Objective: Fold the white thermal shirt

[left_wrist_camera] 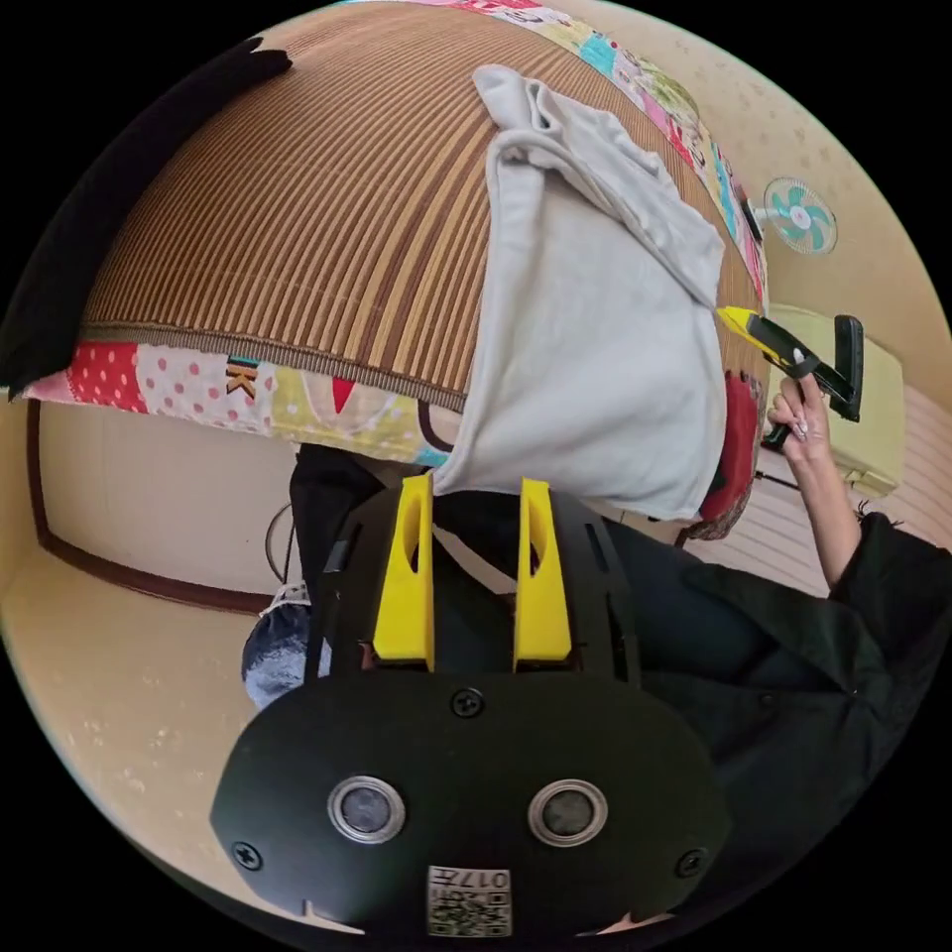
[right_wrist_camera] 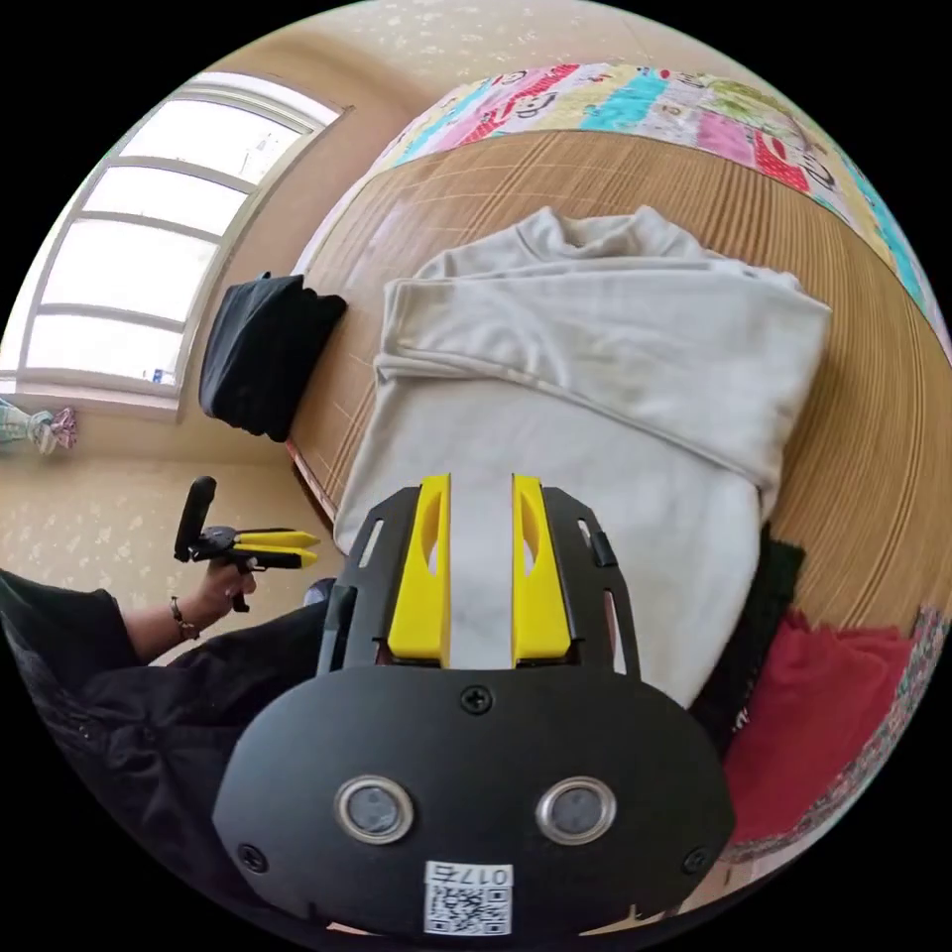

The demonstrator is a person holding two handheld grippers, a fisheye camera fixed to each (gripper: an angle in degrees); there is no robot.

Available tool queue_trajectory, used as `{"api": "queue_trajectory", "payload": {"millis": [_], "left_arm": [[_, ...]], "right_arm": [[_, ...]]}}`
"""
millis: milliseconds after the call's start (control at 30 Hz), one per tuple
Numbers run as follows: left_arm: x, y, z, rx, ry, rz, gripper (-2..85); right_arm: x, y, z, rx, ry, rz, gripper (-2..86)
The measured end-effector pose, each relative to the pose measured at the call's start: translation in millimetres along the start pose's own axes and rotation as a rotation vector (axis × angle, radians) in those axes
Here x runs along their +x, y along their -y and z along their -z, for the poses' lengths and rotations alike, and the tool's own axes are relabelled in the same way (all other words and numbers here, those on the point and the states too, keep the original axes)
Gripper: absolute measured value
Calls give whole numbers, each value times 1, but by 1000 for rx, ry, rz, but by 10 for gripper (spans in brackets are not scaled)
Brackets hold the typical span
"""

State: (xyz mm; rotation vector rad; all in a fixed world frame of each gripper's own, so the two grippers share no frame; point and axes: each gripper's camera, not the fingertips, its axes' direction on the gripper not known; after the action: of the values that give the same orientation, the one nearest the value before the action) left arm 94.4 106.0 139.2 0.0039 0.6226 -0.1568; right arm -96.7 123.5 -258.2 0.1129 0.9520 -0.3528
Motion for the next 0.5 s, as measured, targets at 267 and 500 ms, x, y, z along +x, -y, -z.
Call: {"api": "queue_trajectory", "payload": {"millis": [267, 500], "left_arm": [[-26, 56, -50, -299, 67, -312, 151], [-32, 90, -92, -407, 132, -545, 135]], "right_arm": [[83, -144, 24, -388, -85, -170, 109], [112, -162, -11, -513, 33, -197, 131]]}}
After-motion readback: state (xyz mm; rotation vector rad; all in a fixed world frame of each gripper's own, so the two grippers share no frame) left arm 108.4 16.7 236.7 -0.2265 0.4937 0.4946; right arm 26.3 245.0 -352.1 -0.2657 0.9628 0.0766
